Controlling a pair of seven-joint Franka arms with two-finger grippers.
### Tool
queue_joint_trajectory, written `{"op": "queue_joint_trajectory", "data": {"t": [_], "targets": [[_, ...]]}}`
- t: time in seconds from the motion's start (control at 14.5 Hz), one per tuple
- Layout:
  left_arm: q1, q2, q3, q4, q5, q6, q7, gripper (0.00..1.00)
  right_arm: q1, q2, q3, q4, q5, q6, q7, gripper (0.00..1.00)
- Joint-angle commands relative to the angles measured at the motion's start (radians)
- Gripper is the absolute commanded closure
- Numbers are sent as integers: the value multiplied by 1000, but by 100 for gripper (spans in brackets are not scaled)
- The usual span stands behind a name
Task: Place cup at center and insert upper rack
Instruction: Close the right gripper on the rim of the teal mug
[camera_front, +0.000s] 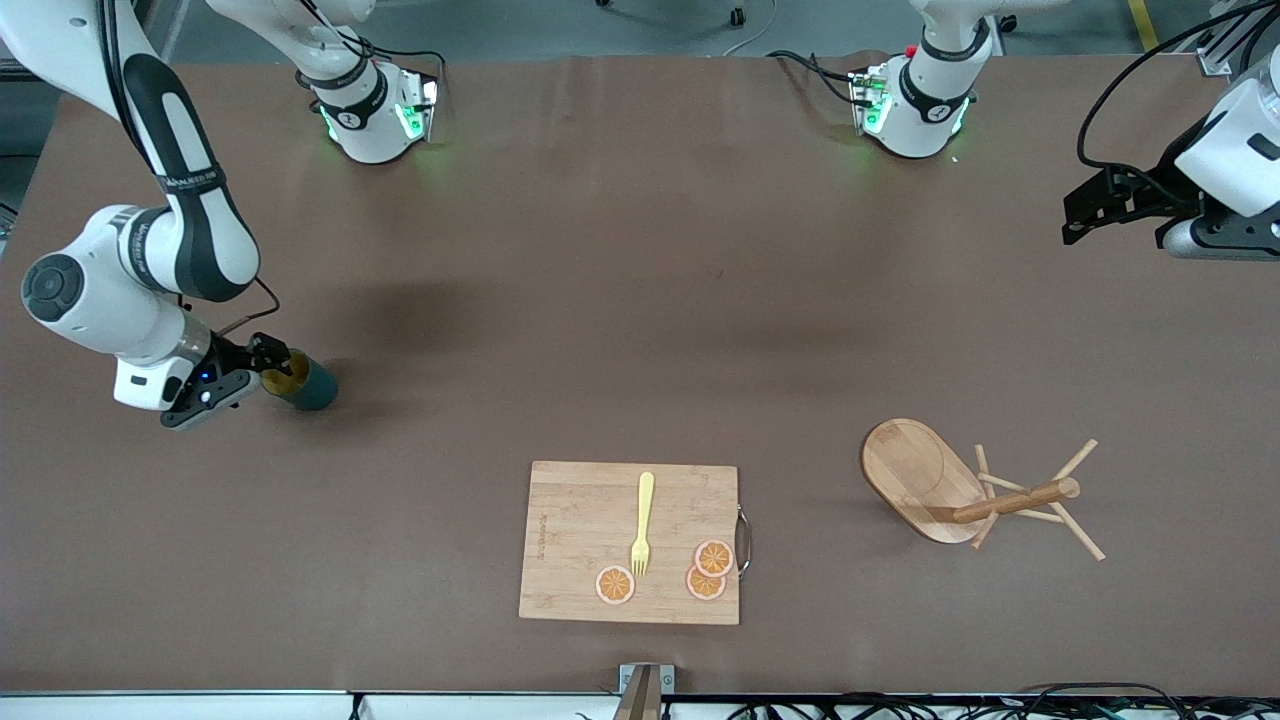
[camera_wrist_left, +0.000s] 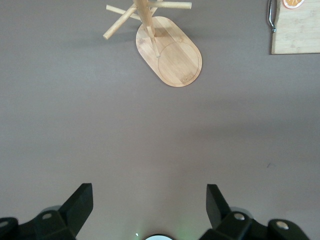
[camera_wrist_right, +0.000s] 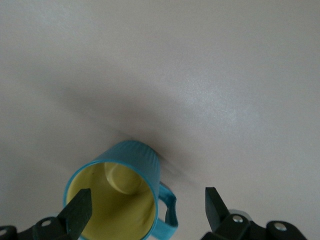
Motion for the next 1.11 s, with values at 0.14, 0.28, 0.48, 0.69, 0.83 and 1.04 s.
{"op": "queue_joint_trajectory", "data": {"t": [0.14, 0.28, 0.48, 0.69, 0.83, 1.04], "targets": [[5, 7, -4, 21, 16, -7, 22, 0, 0, 30, 2, -14, 11, 53, -48, 13], [5, 7, -2, 21, 17, -7, 22, 0, 2, 45, 2, -14, 11, 69, -51, 17], [5, 9, -2, 21, 17, -7, 22, 0, 0, 58, 2, -23, 11, 87, -50, 49], [5, 7, -2, 21, 17, -7, 22, 0, 2, 58, 2, -24, 14, 73, -33, 100], [5, 9, -2, 21, 17, -7, 23, 0, 11, 48, 4, -14, 14, 12, 36, 100], [5, 11, -4, 21, 17, -6, 22, 0, 77, -5, 7, 46, 16, -153, 232, 100]]}}
